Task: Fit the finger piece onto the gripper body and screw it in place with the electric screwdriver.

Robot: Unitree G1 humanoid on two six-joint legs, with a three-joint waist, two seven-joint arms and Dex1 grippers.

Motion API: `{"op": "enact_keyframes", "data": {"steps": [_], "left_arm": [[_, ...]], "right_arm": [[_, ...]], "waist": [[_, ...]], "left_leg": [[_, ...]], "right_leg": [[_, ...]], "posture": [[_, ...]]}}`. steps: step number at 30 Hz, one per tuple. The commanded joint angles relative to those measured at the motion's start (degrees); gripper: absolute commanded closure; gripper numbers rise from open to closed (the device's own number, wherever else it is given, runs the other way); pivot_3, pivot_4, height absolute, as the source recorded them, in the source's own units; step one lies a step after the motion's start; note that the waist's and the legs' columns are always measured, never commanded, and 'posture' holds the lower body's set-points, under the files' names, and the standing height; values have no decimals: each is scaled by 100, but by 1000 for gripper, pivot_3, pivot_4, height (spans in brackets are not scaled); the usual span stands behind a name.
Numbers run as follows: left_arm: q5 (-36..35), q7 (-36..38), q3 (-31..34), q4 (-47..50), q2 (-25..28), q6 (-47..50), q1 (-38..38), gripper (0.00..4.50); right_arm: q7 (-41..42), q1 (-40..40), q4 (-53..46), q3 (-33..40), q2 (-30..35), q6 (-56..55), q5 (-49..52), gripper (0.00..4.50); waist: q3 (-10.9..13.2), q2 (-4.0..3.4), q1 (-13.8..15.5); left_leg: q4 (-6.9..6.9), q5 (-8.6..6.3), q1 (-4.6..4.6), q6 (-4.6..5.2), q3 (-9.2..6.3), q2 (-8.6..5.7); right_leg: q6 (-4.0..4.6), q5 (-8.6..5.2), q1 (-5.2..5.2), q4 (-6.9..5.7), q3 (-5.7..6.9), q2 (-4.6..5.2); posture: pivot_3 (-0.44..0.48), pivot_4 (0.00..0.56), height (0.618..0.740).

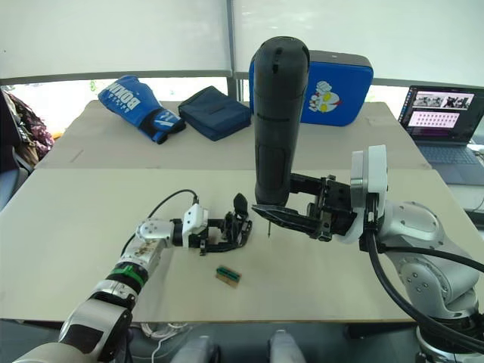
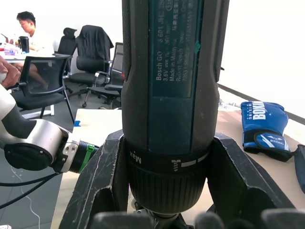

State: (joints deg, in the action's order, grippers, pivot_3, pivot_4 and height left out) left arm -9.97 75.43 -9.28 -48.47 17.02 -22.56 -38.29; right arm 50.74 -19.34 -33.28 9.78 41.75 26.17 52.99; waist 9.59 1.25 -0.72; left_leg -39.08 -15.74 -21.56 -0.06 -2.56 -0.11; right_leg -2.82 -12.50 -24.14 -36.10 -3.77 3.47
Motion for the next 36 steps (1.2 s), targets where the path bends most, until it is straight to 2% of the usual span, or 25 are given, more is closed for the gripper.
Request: {"op": "enact_keyframes", "data": {"steps": [1,2,5,12,17,25,32,34,36], "left_arm": [[-1,-37,154,-170,39,-15,37,2220],[-53,-31,192,-88,30,11,78,1180],[-136,-101,260,348,44,84,296,24],[-225,-736,320,2052,156,725,1243,24],[-74,-1354,115,2871,-80,1239,1773,24],[280,-2237,-86,2972,-432,1471,1859,24],[439,-2455,-164,2822,-364,1482,1854,24],[398,-2426,-149,2810,-315,1502,1860,558],[367,-2365,-137,2781,-247,1514,1859,1349]], "right_arm": [[15,-33,-245,236,66,-49,141,2611],[12,-28,-247,236,67,-46,147,2611],[-6,1,-280,240,65,-37,175,2611],[-68,71,-338,273,55,-16,220,2611],[-119,117,-386,227,18,0,243,2611],[-99,83,-333,199,5,-18,209,2611],[-62,40,-294,171,-3,-31,185,2611],[-62,37,-293,173,-2,-32,184,2611],[-58,36,-295,176,2,-33,183,2611]], "waist": [[0,0,-1],[0,0,-4],[0,0,-22],[0,0,-13],[0,0,22],[-1,-1,36],[-1,-2,65],[-2,-2,61],[-2,-2,55]], "left_leg": [[-1,0,1,0,0,0],[-1,0,2,0,0,0],[-1,0,2,0,0,2],[0,0,-2,0,-6,4],[-1,0,-1,0,-6,3],[-2,0,3,0,-2,2],[-2,0,15,0,-1,0],[-2,0,17,0,0,1],[-2,0,18,0,-1,2]], "right_leg": [[0,0,1,-1,0,0],[0,0,1,-2,0,0],[0,0,-1,-4,0,-2],[0,0,-6,-3,-2,-1],[0,0,-3,-1,-2,1],[-1,1,1,-2,-2,1],[-1,1,14,-1,-2,1],[0,1,15,-2,-2,1],[0,1,15,-2,-2,0]], "posture": [[0,150,740],[0,150,740],[0,150,740],[0,150,740],[0,150,740],[0,150,740],[0,150,740],[0,150,740],[0,150,740]]}}
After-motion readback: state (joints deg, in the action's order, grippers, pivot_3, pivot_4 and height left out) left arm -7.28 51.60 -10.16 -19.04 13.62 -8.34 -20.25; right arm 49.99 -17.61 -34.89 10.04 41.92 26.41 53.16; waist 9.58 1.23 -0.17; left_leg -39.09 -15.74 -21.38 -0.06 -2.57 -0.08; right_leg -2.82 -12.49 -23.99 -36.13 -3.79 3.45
